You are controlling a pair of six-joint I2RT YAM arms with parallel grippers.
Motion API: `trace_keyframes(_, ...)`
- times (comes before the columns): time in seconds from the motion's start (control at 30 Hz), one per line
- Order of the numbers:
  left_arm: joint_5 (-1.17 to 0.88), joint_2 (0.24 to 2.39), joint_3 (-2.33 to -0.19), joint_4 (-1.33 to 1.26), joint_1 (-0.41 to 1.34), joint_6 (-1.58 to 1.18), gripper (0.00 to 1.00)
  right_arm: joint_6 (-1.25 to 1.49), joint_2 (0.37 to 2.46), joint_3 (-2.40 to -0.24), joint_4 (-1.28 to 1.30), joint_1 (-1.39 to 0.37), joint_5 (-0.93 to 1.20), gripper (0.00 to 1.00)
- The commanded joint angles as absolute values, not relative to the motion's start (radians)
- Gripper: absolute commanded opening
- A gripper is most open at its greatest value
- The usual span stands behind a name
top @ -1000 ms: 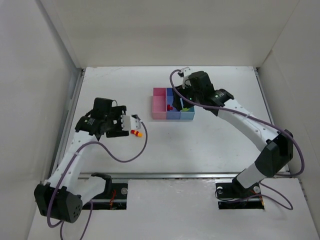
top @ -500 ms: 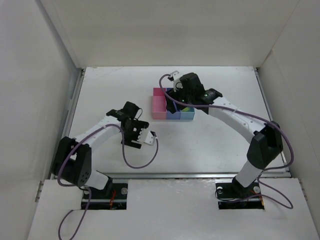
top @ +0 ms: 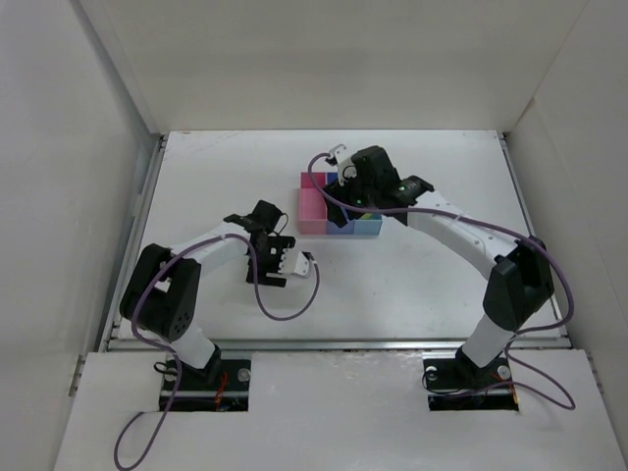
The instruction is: Sort the legos into containers by color
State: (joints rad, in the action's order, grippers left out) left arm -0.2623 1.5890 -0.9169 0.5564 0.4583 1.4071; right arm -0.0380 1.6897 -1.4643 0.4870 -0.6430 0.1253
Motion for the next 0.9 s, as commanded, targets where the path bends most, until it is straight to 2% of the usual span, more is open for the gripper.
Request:
trace_keyframes(0.0, -0.262, 1.588, -0.911, 0.505, 0.439, 1.350, 0.74, -0.063, 1.635, -1.436, 0.449, -0.649, 0.143, 0.74)
trace_keyframes(0.17, -0.235, 1.606, -0.911, 0.505, 0.430, 1.361, 0.70, -0.054, 1.608, -1.414, 0.430, -0.649, 0.143, 0.74)
trace_keyframes(0.37, -0.230, 1.647, -0.945, 0.494, 0.456, 1.289, 0.50, -0.044, 1.598, -1.396, 0.420, -0.649, 0.143, 0.74)
trace_keyframes(0.63, -0.265, 1.628, -0.948, 0.503, 0.465, 1.289, 0.51, -0.026, 1.598, -1.387, 0.420, -0.649, 0.124, 0.74)
trace_keyframes(0.87, -0.249, 1.672, -0.966, 0.491, 0.456, 1.279, 0.29, -0.006, 1.589, -1.378, 0.420, -0.649, 0.106, 0.74)
